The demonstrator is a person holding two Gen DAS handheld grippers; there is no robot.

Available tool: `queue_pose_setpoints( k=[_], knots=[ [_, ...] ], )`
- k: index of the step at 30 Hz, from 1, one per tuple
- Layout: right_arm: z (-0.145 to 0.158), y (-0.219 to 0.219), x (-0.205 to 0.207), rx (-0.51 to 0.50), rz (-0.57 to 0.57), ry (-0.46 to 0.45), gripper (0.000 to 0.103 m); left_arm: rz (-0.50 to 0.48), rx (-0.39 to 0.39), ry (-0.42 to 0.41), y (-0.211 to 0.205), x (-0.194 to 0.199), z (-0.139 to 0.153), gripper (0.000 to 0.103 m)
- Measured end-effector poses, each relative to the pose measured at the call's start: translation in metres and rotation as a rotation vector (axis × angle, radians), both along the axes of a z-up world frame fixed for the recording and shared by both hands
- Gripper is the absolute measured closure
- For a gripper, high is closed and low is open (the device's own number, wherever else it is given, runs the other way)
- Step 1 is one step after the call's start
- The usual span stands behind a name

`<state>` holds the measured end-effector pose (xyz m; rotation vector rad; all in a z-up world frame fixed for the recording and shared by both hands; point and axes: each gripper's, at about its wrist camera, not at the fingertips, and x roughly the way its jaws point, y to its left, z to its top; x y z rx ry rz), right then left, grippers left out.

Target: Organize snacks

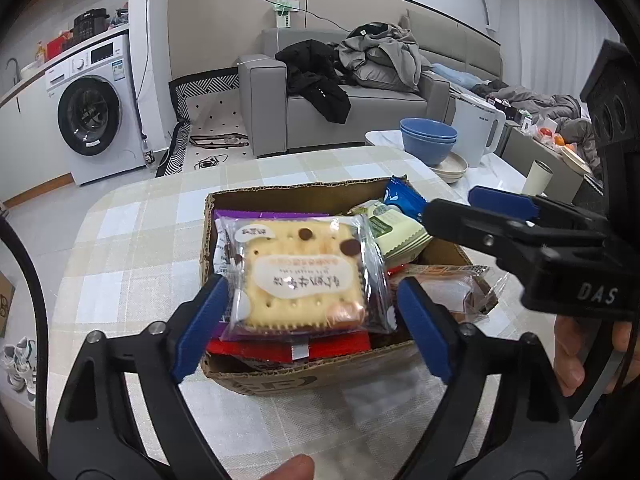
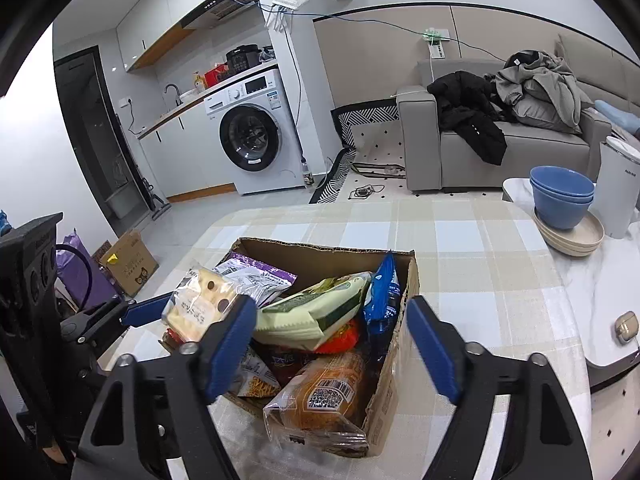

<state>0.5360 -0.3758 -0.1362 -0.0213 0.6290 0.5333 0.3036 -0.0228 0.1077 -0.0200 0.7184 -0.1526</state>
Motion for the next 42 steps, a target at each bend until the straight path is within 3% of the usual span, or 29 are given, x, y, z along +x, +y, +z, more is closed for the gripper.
queue_pose_setpoints(
  k=[1, 9, 28, 42],
  knots=[
    [0.0, -0.002, -0.001, 0.004, -0.002, -0.003, 0.015, 0.004, -0.004, 0.0, 0.001, -0.001, 0.0, 0.003],
    [0.0, -0.011, -0.019, 0.022, 0.014, -0.029, 0.001, 0.024, -0.062, -0.023, 0.018, -0.021, 0.004, 0.001],
    [-0.022, -0.004, -0.099, -0.001, 0.093, -0.18, 0.0, 0.068, -0.072, -0.115, 0.056, -0.113, -0.002, 0.001],
    [-0.054, -0.019, -0.13, 0.038, 0.083, -0.239, 0.0, 0.089, -0.006, -0.199, 0.063, -0.162, -0.027, 0.001]
  ],
)
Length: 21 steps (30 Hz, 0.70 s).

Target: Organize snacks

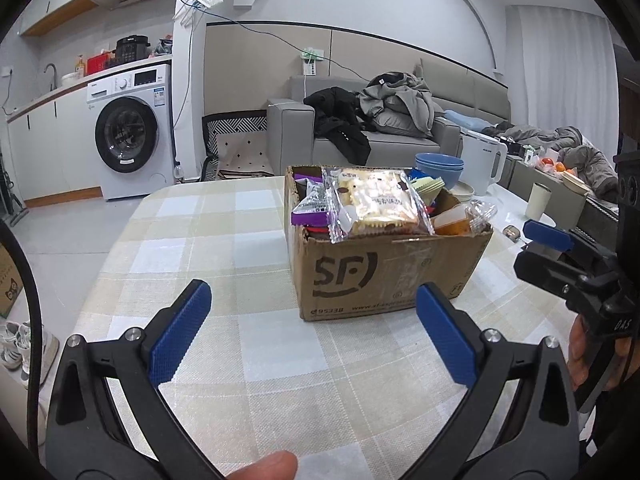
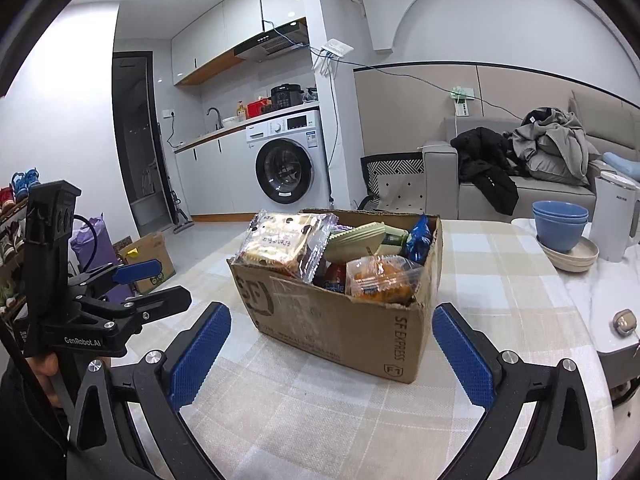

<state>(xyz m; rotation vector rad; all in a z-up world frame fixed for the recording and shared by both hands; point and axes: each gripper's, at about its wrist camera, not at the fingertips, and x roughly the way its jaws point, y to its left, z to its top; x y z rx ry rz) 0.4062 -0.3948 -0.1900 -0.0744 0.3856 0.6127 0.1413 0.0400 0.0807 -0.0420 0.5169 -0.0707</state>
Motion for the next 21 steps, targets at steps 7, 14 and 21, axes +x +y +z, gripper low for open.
queue_pose_setpoints(
  k=[7, 14, 21],
  knots=[
    [-0.007, -0.013, -0.009, 0.032, -0.004, -0.018, 0.0, 0.013, 0.01, -0.033, 0.001, -0.009, -0.005, 0.001],
    [-0.011, -0.015, -0.017, 0.03, 0.002, -0.047, 0.0, 0.02, 0.008, -0.044, 0.001, -0.012, -0.011, 0.001],
    [-0.017, -0.014, -0.023, 0.006, -0.008, -0.084, 0.0, 0.025, 0.024, -0.06, 0.002, -0.014, -0.017, 0.001]
  ],
)
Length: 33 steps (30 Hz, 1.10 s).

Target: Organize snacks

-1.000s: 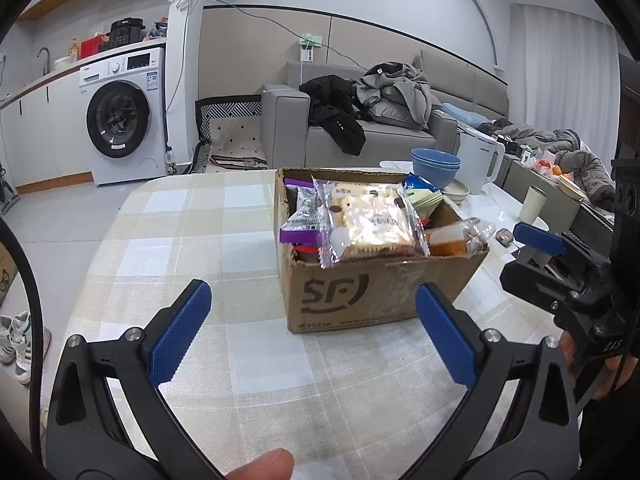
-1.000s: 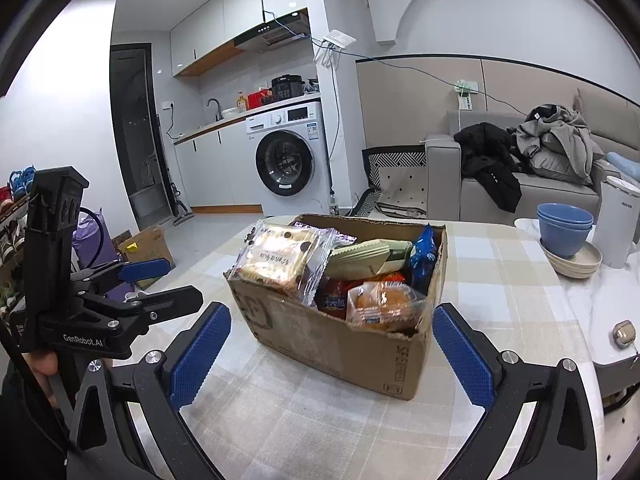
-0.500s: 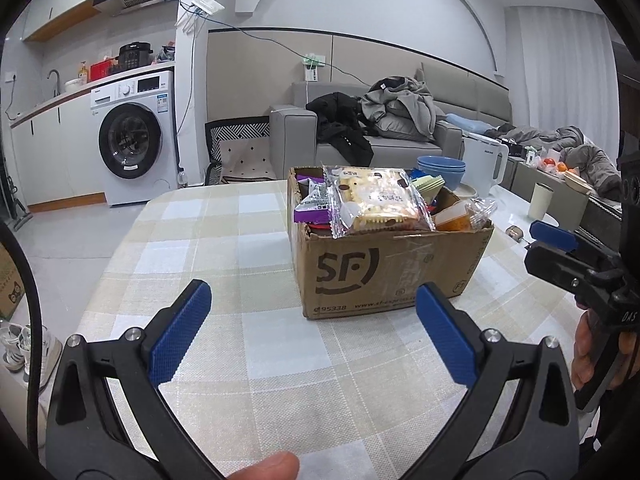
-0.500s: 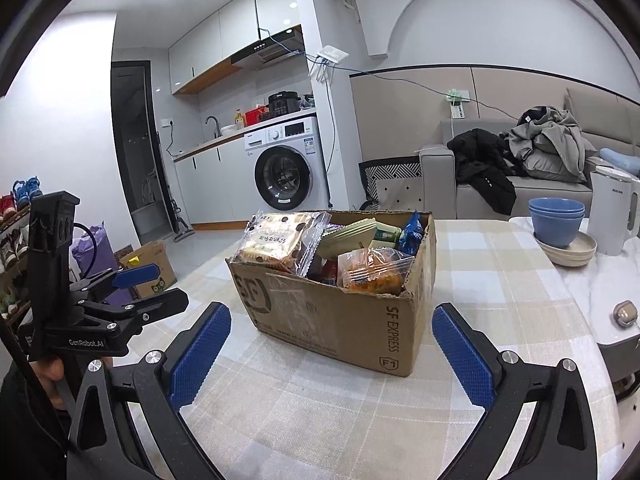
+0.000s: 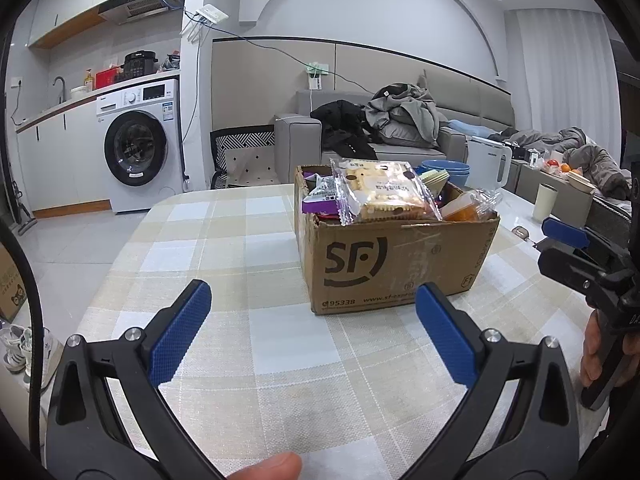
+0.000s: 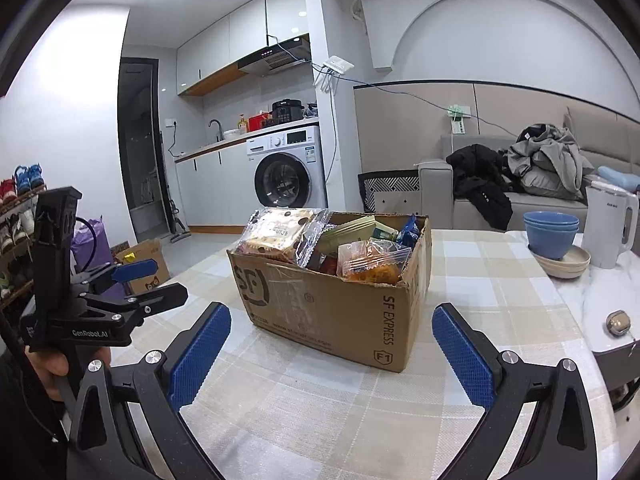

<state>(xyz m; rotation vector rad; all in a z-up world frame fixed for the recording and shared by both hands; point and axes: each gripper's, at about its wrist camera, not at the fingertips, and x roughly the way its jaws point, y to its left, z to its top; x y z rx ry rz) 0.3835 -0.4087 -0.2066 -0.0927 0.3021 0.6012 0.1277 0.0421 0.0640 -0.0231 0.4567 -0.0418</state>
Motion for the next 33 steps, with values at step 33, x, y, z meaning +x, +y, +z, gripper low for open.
queue_pose_setpoints(
  k=[33],
  knots=[
    [-0.004, -0.002, -0.007, -0.004, -0.004, -0.035, 0.0, -0.012, 0.0, -0.041, -0.006, 0.008, -0.021, 0.001]
  ],
)
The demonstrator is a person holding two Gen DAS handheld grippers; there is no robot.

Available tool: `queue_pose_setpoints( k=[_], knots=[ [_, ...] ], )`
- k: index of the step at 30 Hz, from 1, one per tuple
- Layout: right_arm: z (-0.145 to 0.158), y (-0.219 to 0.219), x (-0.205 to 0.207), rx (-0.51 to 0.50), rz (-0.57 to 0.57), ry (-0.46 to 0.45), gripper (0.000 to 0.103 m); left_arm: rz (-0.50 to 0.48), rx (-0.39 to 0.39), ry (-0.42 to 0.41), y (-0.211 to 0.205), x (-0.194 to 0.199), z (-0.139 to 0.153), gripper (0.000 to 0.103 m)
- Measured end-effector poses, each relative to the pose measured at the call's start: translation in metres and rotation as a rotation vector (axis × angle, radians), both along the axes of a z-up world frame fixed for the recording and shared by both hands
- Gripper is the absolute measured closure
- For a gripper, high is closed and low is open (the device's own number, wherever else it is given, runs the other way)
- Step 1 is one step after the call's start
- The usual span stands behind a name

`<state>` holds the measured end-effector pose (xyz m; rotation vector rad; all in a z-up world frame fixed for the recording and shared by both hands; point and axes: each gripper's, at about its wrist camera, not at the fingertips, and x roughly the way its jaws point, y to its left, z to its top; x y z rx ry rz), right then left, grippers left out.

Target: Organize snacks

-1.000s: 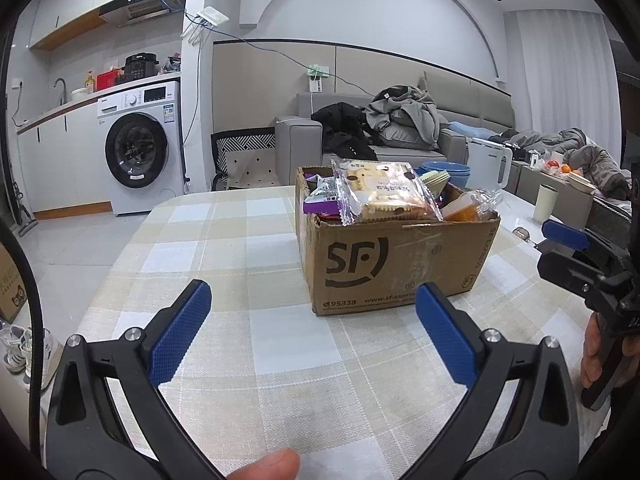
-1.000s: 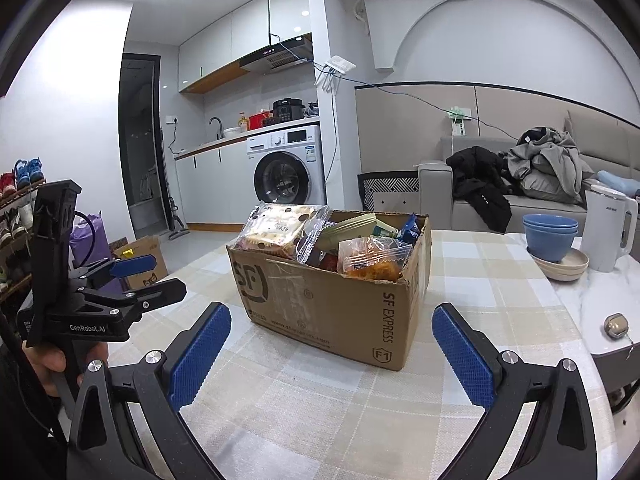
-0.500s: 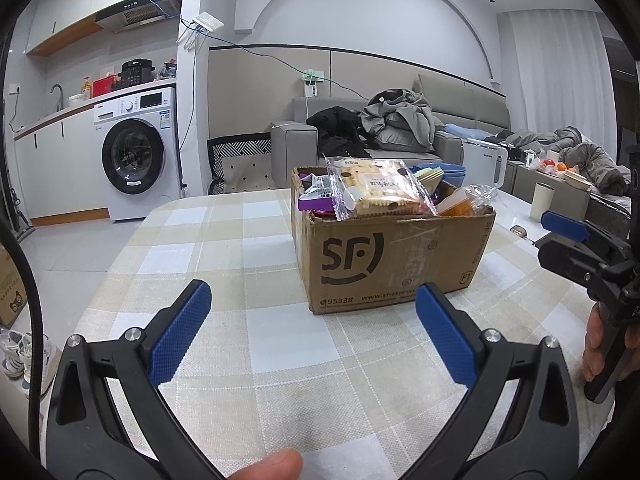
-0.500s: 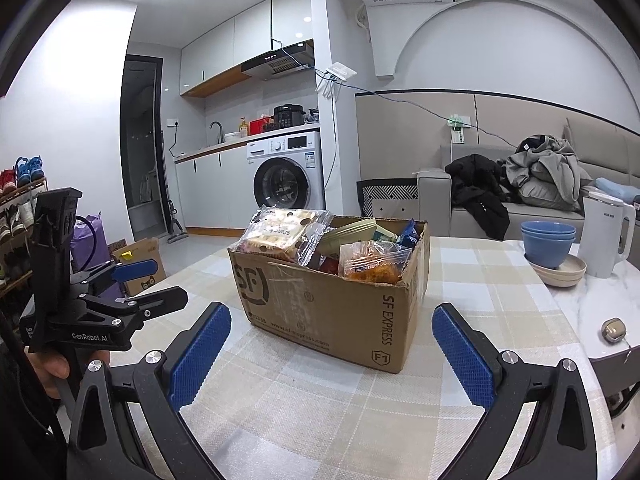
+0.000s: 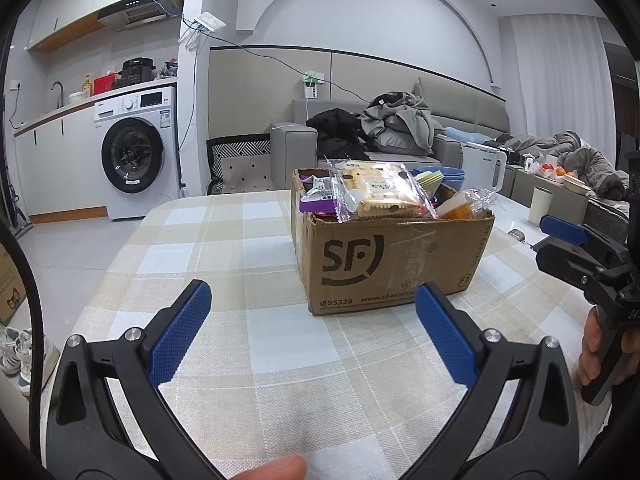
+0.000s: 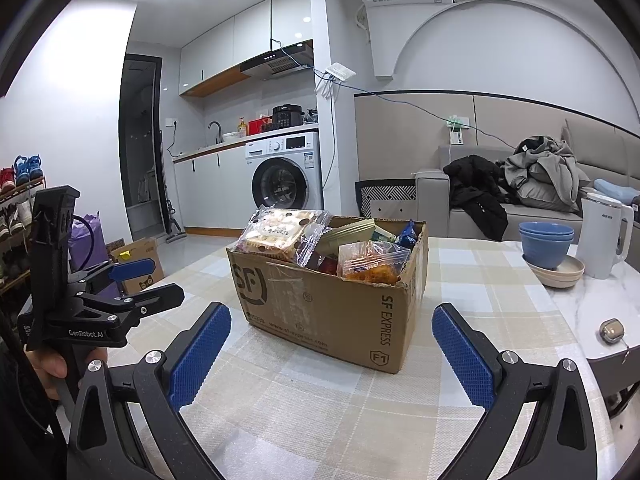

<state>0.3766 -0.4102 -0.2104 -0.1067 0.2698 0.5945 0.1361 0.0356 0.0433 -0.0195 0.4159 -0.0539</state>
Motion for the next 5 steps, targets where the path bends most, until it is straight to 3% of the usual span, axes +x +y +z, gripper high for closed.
queue_pose_setpoints(
  k=[5],
  knots=[
    [-0.0002, -0.0001, -0.0001, -0.001, 0.0, 0.0, 0.0, 0.011, -0.01, -0.002, 0.0015, -0.0039, -0.0008, 0.001]
  ],
)
